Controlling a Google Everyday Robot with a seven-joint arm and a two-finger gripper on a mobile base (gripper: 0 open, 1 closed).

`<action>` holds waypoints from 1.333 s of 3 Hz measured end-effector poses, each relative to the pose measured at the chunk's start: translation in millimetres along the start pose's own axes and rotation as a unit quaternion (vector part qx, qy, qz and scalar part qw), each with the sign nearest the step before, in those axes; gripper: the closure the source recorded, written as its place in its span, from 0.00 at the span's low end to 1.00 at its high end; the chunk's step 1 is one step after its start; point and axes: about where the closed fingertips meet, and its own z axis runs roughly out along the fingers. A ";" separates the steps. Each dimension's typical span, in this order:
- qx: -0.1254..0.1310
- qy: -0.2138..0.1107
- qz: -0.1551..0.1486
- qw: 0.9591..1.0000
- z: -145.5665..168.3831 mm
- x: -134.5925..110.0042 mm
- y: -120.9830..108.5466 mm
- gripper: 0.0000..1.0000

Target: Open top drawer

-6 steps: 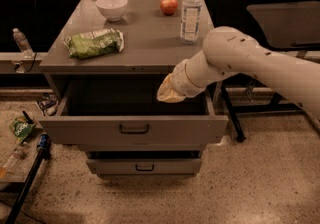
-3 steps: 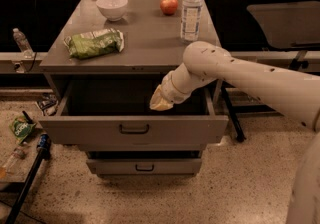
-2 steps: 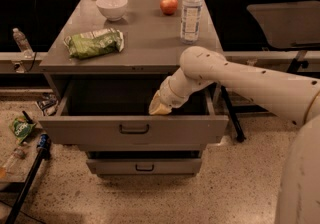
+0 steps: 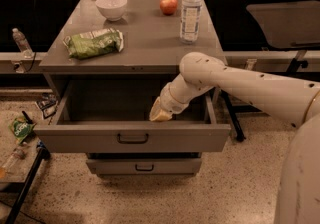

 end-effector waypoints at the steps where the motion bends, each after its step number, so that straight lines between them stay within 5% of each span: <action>1: -0.036 -0.002 0.020 0.999 -4.3 7.4 40.0 1.00; 3: -0.080 -0.013 0.039 0.996 -27.5 3.8 89.7 1.00; 4: -0.030 -0.046 0.050 0.997 -81.4 -11.6 76.5 1.00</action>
Offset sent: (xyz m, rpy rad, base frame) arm -0.1433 -0.0417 0.0045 -0.0104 0.2863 0.0479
